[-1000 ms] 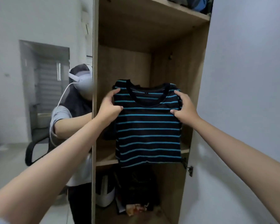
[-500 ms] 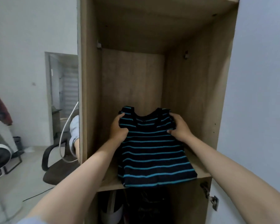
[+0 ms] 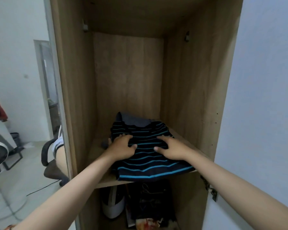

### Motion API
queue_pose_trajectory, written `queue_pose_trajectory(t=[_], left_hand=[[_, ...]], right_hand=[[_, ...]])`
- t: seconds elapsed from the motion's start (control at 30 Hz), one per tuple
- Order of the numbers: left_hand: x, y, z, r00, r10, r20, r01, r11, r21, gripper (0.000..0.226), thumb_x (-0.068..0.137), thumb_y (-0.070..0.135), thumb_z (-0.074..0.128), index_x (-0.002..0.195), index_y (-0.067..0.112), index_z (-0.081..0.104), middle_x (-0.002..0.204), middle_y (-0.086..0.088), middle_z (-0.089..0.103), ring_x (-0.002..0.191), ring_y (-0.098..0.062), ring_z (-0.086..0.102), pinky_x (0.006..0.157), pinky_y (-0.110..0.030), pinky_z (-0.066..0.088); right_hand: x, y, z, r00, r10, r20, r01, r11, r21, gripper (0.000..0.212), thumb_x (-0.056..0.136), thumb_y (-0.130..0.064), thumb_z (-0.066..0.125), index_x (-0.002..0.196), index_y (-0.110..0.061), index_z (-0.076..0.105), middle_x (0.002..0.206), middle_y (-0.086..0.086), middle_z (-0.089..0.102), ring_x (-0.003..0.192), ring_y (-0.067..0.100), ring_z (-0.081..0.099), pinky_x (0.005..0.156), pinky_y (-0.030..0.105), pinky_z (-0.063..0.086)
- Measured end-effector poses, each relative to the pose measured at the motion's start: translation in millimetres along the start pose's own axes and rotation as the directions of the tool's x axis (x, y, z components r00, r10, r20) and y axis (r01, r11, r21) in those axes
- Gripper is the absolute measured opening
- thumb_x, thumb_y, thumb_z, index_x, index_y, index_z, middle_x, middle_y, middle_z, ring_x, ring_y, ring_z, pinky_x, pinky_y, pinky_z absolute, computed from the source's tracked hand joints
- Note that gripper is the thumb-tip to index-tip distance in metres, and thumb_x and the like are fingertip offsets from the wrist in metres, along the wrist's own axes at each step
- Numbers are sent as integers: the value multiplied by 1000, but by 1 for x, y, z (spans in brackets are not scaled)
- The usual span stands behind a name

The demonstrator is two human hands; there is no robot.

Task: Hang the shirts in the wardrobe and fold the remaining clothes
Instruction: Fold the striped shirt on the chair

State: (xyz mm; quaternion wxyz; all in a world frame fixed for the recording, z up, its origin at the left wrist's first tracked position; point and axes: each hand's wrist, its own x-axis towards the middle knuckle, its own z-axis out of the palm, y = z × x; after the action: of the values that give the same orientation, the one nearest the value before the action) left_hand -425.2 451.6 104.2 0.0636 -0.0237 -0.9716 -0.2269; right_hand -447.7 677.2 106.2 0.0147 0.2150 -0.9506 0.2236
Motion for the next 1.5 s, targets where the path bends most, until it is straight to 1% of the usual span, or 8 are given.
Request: queue_pose_trajectory(t=[0.23,0.53,0.7,0.8,0.93,1.1,1.27,1.5], left_hand=[[-4,-14,21,977,-37,210,-10,975,221,75,91,67,17,150,28,-8,156,-1,-22,145,-23,-15,115,-50,-4],[11,-14,11,976,-44,214,-19,959,283,77,89,69,16,150,27,-5,158,-3,-17,146,-24,-9,115,-49,-3],[-15,-2,3,988,67,141,-95,976,197,69,93,61,25,150,22,15,159,-6,9,146,-24,6,118,-47,-2],[-42,3,0,954,133,268,-166,981,102,61,96,58,19,150,31,13,159,0,4,147,-20,1,119,-45,0],[-70,-11,4,945,127,301,-205,948,244,57,98,53,10,150,32,4,159,3,-8,146,-18,-6,117,-49,-4],[-108,-7,1,985,111,133,-150,930,335,58,101,42,15,151,16,3,159,-5,3,147,-23,4,117,-47,-3],[-167,4,33,911,345,-226,-294,928,231,56,96,29,39,147,12,24,156,-8,22,145,-22,15,117,-46,5],[-246,40,91,886,456,-83,-463,860,-214,46,92,24,50,137,15,44,137,-3,51,124,-17,49,104,-32,40]], right_hand=[[0,8,20,988,93,121,-78,989,-122,75,90,-70,25,152,-30,11,160,-5,-4,148,18,0,119,43,7],[16,7,16,982,122,143,-105,987,-122,73,91,-68,27,152,-30,12,160,-5,-4,147,17,0,119,40,10],[-5,-6,15,985,140,-100,-155,974,-164,71,93,-62,35,149,-21,25,156,4,27,142,24,27,113,41,24],[-27,-8,16,977,149,-153,-160,985,-68,72,90,-68,32,147,-25,30,151,2,37,138,25,35,114,48,23],[-62,1,23,983,159,-96,-179,946,-270,66,93,-66,15,149,-32,23,159,-3,18,146,20,16,111,62,-6],[-105,-1,25,936,301,-183,-343,896,-283,66,96,-60,11,152,-27,7,161,3,-1,148,23,3,114,55,3],[-171,-12,49,925,236,-296,-302,932,-202,70,96,-54,31,152,-16,12,160,7,9,147,23,12,115,55,17],[-300,-48,79,877,394,-273,-419,908,-34,71,93,-36,52,151,-14,16,156,5,26,141,24,28,113,40,31]])
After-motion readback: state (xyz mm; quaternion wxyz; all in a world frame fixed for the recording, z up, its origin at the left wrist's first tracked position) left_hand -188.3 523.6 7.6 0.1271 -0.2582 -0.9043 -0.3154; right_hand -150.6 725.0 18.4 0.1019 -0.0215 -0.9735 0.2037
